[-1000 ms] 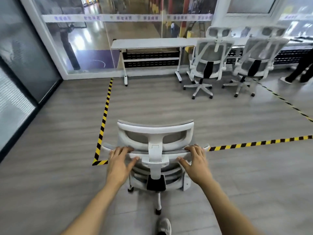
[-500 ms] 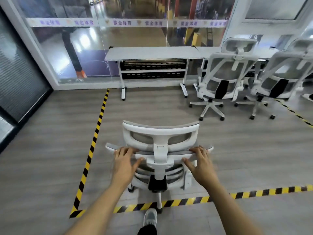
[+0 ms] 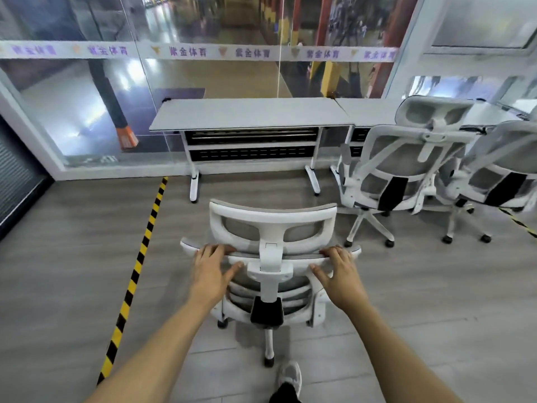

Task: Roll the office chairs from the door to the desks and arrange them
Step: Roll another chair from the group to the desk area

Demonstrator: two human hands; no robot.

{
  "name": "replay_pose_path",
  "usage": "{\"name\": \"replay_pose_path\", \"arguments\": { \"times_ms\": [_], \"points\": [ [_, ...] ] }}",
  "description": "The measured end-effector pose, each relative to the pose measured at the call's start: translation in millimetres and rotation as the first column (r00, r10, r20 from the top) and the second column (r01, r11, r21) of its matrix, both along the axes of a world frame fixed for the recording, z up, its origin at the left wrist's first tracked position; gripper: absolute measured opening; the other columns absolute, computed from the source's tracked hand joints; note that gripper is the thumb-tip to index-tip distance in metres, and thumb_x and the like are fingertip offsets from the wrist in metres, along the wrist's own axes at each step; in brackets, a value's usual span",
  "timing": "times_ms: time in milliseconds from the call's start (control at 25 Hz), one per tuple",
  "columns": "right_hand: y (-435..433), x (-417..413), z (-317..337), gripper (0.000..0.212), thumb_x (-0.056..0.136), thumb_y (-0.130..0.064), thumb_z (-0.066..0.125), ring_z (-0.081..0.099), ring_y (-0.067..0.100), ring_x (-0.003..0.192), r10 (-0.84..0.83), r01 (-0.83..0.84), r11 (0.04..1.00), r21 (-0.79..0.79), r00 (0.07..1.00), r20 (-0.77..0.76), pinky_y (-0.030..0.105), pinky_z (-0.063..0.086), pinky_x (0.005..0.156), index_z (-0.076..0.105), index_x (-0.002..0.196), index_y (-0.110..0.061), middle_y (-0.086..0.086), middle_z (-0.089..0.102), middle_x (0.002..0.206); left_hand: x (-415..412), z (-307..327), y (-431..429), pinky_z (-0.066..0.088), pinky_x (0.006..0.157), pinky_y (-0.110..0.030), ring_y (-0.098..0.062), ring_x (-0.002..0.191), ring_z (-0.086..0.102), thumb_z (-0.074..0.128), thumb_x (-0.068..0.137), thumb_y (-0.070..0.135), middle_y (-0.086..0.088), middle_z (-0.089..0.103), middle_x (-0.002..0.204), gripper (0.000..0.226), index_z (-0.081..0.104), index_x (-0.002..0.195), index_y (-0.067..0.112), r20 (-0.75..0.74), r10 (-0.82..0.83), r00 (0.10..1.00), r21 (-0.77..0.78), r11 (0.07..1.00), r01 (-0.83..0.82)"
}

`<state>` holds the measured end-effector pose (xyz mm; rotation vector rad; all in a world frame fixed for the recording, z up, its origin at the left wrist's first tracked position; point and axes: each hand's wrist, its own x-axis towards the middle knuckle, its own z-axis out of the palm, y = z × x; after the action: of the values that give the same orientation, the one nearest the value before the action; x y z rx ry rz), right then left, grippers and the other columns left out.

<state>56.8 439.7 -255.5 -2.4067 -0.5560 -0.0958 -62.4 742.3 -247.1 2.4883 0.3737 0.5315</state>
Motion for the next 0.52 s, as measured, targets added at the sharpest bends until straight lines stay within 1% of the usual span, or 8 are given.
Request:
{"name": "replay_pose_path", "arguments": {
  "times_ms": [80,120,240,320,360,440,480,520],
  "points": [
    [20,76,-5,0.054,0.087,-0.063,0.052,0.039,0.021,0.128,0.023,-0.023,1.0,0.01,1.0,0.014,0.039,0.036,0.11,0.057,0.121,-0.022,-0.003,0.052,0.125,70,-5,17,0.039,0.101,-0.046,-0.02,0.111,0.047,0.056,0.083,0.059,0.002,0.063,0.11,0.042,0.065,0.108,0.026,0.02,0.014,1.0,0.035,0.999,-0.015],
    [31,111,-5,0.055,0.087,-0.064,0.051,0.038,0.021,0.129,0.029,-0.029,1.0,0.01,0.999,0.014,0.039,0.035,0.111,0.057,0.122,-0.022,-0.002,0.052,0.126,101,-4,25,0.039,0.102,-0.047,-0.022,0.113,0.047,0.056,0.084,0.058,0.002,0.063,0.111,0.041,0.065,0.109,0.026,0.015,0.029,0.999,0.043,0.999,-0.03],
    [64,218,-2,0.046,0.091,-0.053,0.059,0.04,0.022,0.129,0.059,-0.059,0.998,-0.023,0.998,0.0,0.041,0.035,0.111,0.058,0.124,-0.021,-0.002,0.054,0.126,197,-4,53,0.04,0.105,-0.049,-0.029,0.125,0.046,0.059,0.088,0.055,0.001,0.061,0.12,0.036,0.061,0.114,0.031,-0.083,0.106,0.991,0.055,0.993,-0.102],
    [88,285,1,0.044,0.091,-0.049,0.062,0.043,0.025,0.127,0.089,-0.088,0.995,-0.046,0.996,0.002,0.042,0.035,0.111,0.06,0.123,-0.019,0.0,0.055,0.123,255,2,69,0.038,0.109,-0.05,-0.034,0.135,0.04,0.054,0.091,0.052,-0.001,0.055,0.131,0.037,0.055,0.123,0.034,-0.173,0.147,0.974,0.095,0.987,-0.132],
    [99,316,3,0.043,0.092,-0.048,0.062,0.044,0.026,0.126,0.092,-0.092,0.995,-0.046,0.996,-0.013,0.043,0.036,0.11,0.06,0.122,-0.018,0.001,0.056,0.123,280,4,75,0.037,0.11,-0.051,-0.035,0.14,0.034,0.053,0.094,0.047,-0.004,0.05,0.14,0.04,0.05,0.131,0.033,-0.22,0.164,0.962,0.118,0.983,-0.14],
    [119,371,3,0.041,0.092,-0.045,0.06,0.045,0.028,0.127,0.127,-0.128,0.991,-0.048,0.991,-0.035,0.044,0.036,0.11,0.06,0.122,-0.017,0.002,0.056,0.124,323,5,87,0.031,0.113,-0.053,-0.033,0.151,0.013,0.052,0.096,0.041,-0.005,0.026,0.16,0.054,0.033,0.147,0.033,-0.299,0.171,0.939,0.109,0.984,-0.144],
    [128,396,3,0.04,0.092,-0.044,0.058,0.045,0.028,0.128,0.148,-0.149,0.988,-0.05,0.989,-0.032,0.045,0.036,0.11,0.06,0.123,-0.017,0.002,0.056,0.124,345,4,94,0.027,0.116,-0.053,-0.031,0.153,0.002,0.053,0.096,0.04,-0.003,0.012,0.165,0.063,0.024,0.152,0.034,-0.323,0.161,0.933,0.102,0.986,-0.134],
    [136,420,2,0.04,0.093,-0.044,0.057,0.044,0.027,0.129,0.159,-0.16,0.986,-0.049,0.987,-0.031,0.045,0.036,0.11,0.059,0.123,-0.018,0.001,0.055,0.125,366,3,102,0.025,0.118,-0.054,-0.029,0.153,-0.005,0.054,0.095,0.039,-0.001,0.002,0.167,0.069,0.016,0.154,0.036,-0.336,0.154,0.929,0.099,0.987,-0.127]
  ]
}}
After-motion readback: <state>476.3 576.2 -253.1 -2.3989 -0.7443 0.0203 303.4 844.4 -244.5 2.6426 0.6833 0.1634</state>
